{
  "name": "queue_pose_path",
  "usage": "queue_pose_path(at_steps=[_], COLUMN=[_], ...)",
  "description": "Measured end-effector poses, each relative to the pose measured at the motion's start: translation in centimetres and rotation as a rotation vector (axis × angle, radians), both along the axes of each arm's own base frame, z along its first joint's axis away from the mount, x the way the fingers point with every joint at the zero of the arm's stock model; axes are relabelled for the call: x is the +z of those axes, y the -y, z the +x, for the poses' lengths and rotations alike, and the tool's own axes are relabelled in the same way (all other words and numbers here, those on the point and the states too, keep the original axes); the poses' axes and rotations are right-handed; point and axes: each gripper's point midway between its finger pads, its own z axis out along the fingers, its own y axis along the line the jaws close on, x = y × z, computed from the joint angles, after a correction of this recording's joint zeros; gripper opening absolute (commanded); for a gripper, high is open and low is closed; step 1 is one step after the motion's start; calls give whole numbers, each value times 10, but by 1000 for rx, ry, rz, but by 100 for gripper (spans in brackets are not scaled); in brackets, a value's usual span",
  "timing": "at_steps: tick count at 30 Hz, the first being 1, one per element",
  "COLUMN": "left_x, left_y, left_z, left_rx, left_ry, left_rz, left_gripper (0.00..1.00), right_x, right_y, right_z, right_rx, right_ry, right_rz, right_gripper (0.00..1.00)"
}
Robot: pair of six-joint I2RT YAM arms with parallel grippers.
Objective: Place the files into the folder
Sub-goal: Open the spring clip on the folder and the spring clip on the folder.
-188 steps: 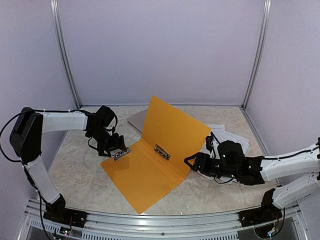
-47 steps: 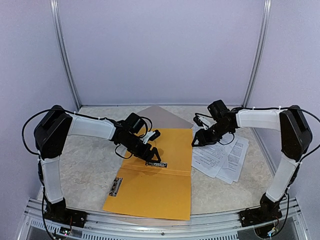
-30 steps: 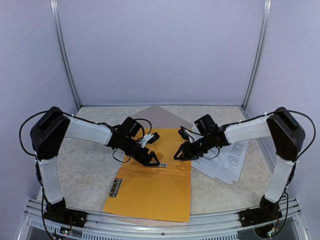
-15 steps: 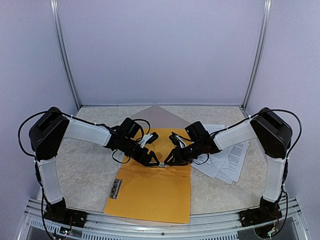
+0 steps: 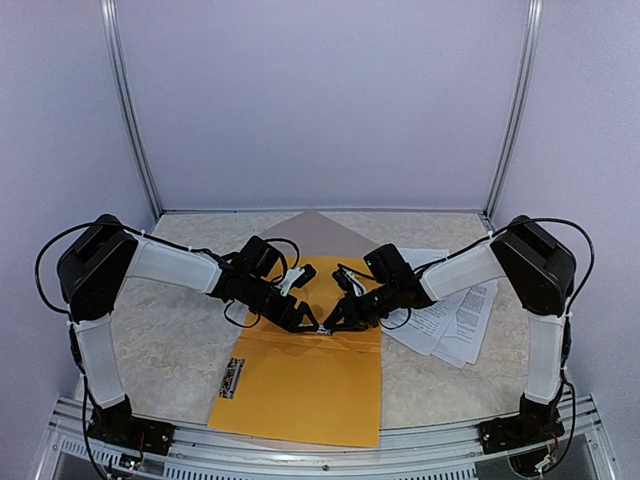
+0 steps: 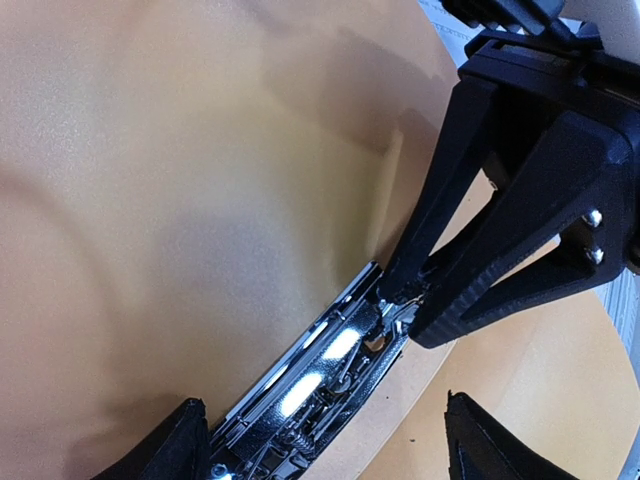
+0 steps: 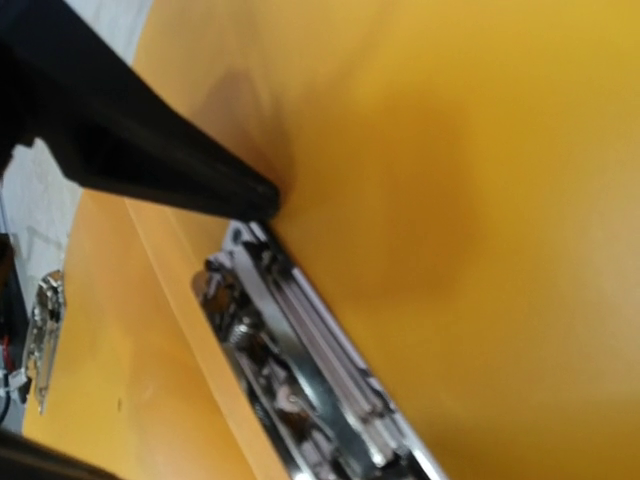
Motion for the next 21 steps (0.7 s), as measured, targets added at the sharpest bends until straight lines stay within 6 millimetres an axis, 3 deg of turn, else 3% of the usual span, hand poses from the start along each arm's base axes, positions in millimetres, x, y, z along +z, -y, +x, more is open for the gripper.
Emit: queue_pose_path(at_steps=[10, 21], left_x=[0, 0], left_y=[0, 0], left_z=[0, 0], left_rx=[4, 6], left_ry=[-1, -3], left_rz=[1, 2], left_gripper=[77, 77], right_x=[-5, -8], right_y=[2, 1], right_z=[-2, -6], right_rx=[-3, -1], right_ry=[-13, -15], right_rz=[-19, -35], right_gripper=[17, 0])
